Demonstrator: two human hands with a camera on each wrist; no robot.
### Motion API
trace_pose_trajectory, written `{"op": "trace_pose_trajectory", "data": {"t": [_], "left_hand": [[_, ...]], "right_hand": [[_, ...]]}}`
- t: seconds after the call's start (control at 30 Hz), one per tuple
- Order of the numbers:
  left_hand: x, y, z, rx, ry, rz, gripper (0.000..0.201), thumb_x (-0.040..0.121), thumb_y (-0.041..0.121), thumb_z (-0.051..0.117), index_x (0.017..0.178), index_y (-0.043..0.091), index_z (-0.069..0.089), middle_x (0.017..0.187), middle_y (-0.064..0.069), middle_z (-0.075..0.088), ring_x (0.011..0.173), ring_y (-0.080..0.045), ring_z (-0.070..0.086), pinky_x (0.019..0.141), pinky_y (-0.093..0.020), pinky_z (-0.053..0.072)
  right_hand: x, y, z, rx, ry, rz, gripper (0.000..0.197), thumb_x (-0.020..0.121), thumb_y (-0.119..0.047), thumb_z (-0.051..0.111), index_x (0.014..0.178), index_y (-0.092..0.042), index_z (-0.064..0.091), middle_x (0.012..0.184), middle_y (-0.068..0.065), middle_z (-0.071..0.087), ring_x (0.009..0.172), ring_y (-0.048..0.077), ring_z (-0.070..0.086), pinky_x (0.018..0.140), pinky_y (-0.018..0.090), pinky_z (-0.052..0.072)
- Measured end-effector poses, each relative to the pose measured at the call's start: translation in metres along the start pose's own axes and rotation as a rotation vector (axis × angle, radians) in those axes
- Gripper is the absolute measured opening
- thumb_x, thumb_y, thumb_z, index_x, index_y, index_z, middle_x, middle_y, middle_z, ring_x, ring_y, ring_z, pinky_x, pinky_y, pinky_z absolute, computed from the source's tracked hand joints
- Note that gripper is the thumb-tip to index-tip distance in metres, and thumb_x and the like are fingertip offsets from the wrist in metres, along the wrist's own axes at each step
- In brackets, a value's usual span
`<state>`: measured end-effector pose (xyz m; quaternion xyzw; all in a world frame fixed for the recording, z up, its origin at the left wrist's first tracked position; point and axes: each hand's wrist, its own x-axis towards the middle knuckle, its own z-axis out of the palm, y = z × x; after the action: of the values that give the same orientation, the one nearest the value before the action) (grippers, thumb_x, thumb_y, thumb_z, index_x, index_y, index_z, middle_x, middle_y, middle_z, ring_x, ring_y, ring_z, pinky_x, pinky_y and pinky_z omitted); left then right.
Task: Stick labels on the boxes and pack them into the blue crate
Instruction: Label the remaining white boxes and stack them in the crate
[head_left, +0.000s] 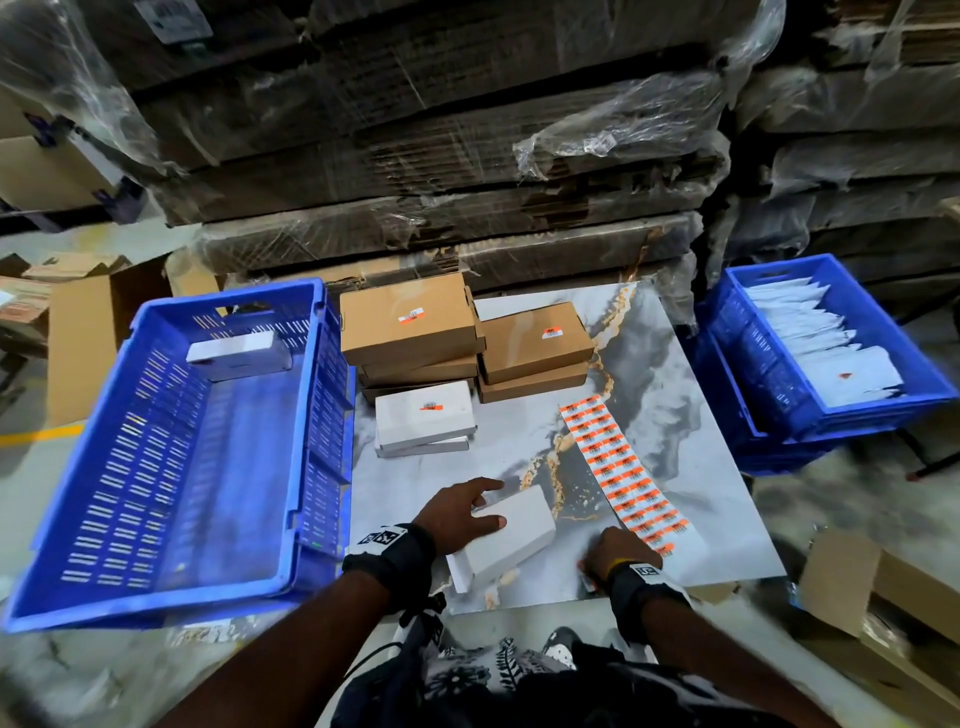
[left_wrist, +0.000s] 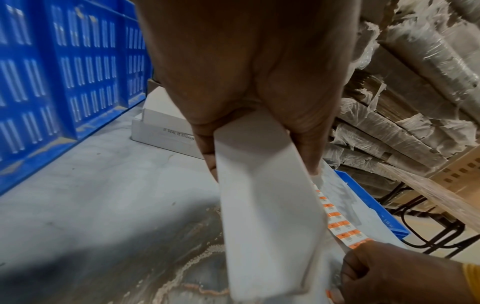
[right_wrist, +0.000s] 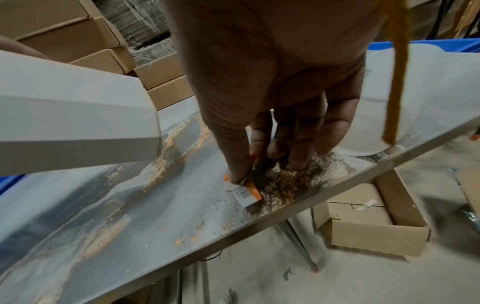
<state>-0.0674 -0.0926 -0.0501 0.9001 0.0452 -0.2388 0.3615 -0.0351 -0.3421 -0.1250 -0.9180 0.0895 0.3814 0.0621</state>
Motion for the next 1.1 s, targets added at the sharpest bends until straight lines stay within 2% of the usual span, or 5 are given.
{"op": "trace_pose_trajectory", "data": {"t": [0.27, 0.4, 0.57, 0.7, 1.1], "left_hand": [[0.002, 0.002, -0.004, -0.002, -0.001, -0.005, 0.056, 0.090, 0.041, 0.066, 0.141, 0.030, 0.046, 0.126, -0.003, 0.060, 0.116, -0.017, 0.055, 0.094, -0.020, 0.037], [0.003, 0.003, -0.007, -0.006, 0.003, -0.001, 0.056, 0.090, 0.040, 0.066, 0.141, 0.029, 0.046, 0.125, -0.004, 0.060, 0.117, -0.017, 0.055, 0.093, -0.020, 0.036], [0.002, 0.002, -0.008, -0.004, -0.011, -0.004, 0.056, 0.090, 0.041, 0.066, 0.141, 0.031, 0.045, 0.125, -0.004, 0.060, 0.118, -0.017, 0.055, 0.095, -0.022, 0.037], [0.001, -0.001, -0.008, 0.007, -0.009, -0.008, 0.056, 0.090, 0.041, 0.066, 0.141, 0.031, 0.045, 0.125, -0.004, 0.060, 0.117, -0.017, 0.055, 0.094, -0.020, 0.036], [0.000, -0.004, -0.005, 0.028, -0.046, 0.011, 0.058, 0.090, 0.042, 0.066, 0.142, 0.030, 0.045, 0.128, -0.005, 0.059, 0.119, -0.018, 0.055, 0.097, -0.023, 0.037]], "right_hand": [[0.017, 0.003, 0.004, 0.335, -0.156, -0.023, 0.008, 0.076, -0.014, 0.072, 0.071, -0.010, 0.067, 0.072, 0.009, 0.073, 0.065, 0.024, 0.071, 0.067, 0.041, 0.062], [0.009, 0.003, -0.012, 0.473, -0.195, -0.059, 0.026, 0.086, -0.014, 0.070, 0.070, -0.021, 0.050, 0.071, -0.001, 0.058, 0.056, 0.010, 0.059, 0.046, 0.018, 0.049], [0.018, -0.007, 0.003, 0.398, -0.214, 0.012, 0.024, 0.062, -0.018, 0.085, 0.076, -0.007, 0.069, 0.071, 0.011, 0.072, 0.054, 0.023, 0.065, 0.058, 0.039, 0.061], [0.020, -0.008, 0.023, 0.342, -0.152, 0.074, 0.023, 0.072, -0.038, 0.075, 0.071, -0.021, 0.059, 0.100, 0.004, 0.073, 0.077, 0.018, 0.060, 0.081, 0.029, 0.056], [0.043, 0.017, 0.077, 0.509, -0.177, 0.240, 0.038, 0.050, -0.037, 0.074, 0.078, -0.012, 0.073, 0.085, 0.004, 0.075, 0.079, 0.022, 0.071, 0.075, 0.036, 0.060]]}}
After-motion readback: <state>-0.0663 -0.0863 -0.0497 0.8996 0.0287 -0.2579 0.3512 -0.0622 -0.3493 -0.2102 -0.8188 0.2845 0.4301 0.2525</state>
